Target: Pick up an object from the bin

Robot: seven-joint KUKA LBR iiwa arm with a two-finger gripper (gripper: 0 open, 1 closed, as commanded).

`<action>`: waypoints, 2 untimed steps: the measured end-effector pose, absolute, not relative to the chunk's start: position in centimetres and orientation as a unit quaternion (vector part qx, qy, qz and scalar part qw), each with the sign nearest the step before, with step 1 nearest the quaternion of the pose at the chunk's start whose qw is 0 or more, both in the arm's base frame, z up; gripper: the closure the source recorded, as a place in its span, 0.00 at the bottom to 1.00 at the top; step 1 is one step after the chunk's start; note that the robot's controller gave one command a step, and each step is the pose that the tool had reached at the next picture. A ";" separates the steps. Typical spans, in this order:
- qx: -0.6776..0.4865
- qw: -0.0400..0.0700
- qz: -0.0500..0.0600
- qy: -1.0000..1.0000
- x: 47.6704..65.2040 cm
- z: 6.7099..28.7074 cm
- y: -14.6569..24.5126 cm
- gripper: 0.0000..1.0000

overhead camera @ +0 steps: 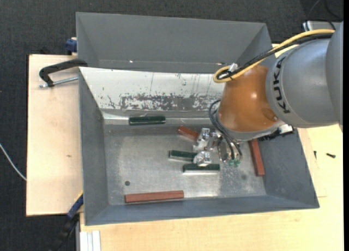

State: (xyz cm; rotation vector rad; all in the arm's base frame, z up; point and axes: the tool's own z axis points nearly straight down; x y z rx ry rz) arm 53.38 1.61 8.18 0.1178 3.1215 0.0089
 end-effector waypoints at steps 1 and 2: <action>0.037 0.001 0.001 0.999 53.1 9.9 1.6 1.00; 0.038 0.005 0.001 0.999 53.4 11.2 1.6 1.00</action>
Offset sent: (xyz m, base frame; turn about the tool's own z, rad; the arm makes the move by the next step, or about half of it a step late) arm 0.0000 0.0001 0.0075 -0.0001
